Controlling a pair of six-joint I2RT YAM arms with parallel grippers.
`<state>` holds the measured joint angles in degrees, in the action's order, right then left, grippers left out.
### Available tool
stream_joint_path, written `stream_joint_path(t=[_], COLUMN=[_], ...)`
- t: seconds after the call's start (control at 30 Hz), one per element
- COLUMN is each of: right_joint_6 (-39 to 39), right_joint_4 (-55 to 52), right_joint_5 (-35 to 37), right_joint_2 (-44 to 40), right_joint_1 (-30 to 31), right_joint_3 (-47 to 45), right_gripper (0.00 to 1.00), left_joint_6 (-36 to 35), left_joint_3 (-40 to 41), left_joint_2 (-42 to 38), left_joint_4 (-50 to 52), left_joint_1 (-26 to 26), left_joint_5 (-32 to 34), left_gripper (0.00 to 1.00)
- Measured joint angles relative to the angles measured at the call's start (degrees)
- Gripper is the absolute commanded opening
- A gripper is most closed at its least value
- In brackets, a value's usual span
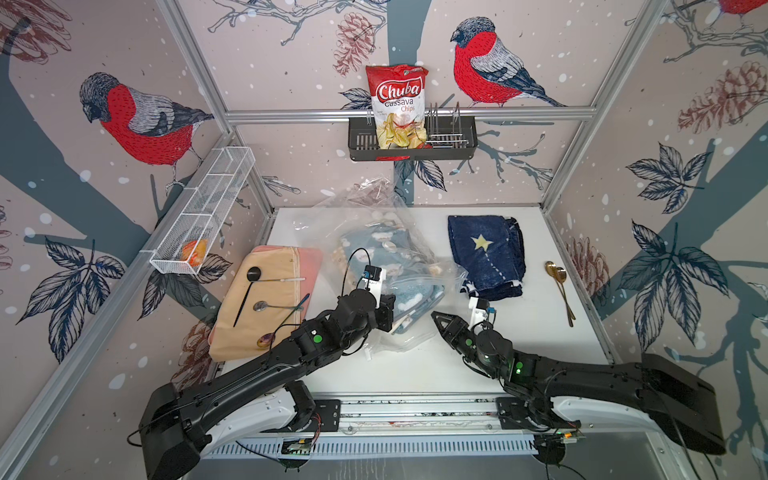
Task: Take the blanket out of the vacuum bag
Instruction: Take out the blanket from the vacuum bag.
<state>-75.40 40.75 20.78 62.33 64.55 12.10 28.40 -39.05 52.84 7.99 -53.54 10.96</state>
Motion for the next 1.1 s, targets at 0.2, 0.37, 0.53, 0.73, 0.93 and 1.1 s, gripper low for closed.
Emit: stream_joint_path(t=[0.2,0.37,0.53,0.73,0.93,1.1], right_joint_6=[-1.11,-3.65,-5.70,-6.56,-6.75,-5.18], right_joint_4=[8.28,15.45,20.50,24.46,25.53,23.19], right_joint_5=[-7.41,-13.44,-16.98,-19.28,-19.96,-20.41], right_joint_2=[12.07,21.90,26.80,30.49,31.47,29.24], right_joint_1=[-4.15,-5.84,-5.66,-5.81,-6.05,-5.55], right_joint_3=[5.25,5.57,6.32,7.37,9.11,10.73], right_gripper=[0.41,0.39,0.39,0.38,0.27,0.24], left_joint_6=[0.09,0.11,0.13,0.15,0.20,0.28], left_joint_3=[-0.17,-0.17,0.55,2.21,2.95,3.13], left_joint_2=[-1.86,-1.38,-1.40,-1.86,-2.34,-2.58], left_joint_4=[-0.20,-0.35,-1.09,-1.75,-2.67,-2.91], left_joint_1=[0.02,0.02,0.02,0.02,0.02,0.02], left_joint_5=[-0.55,-0.92,-1.73,-1.79,-1.73,-1.60], left_gripper=[0.00,0.00,0.00,0.00,0.00,0.00])
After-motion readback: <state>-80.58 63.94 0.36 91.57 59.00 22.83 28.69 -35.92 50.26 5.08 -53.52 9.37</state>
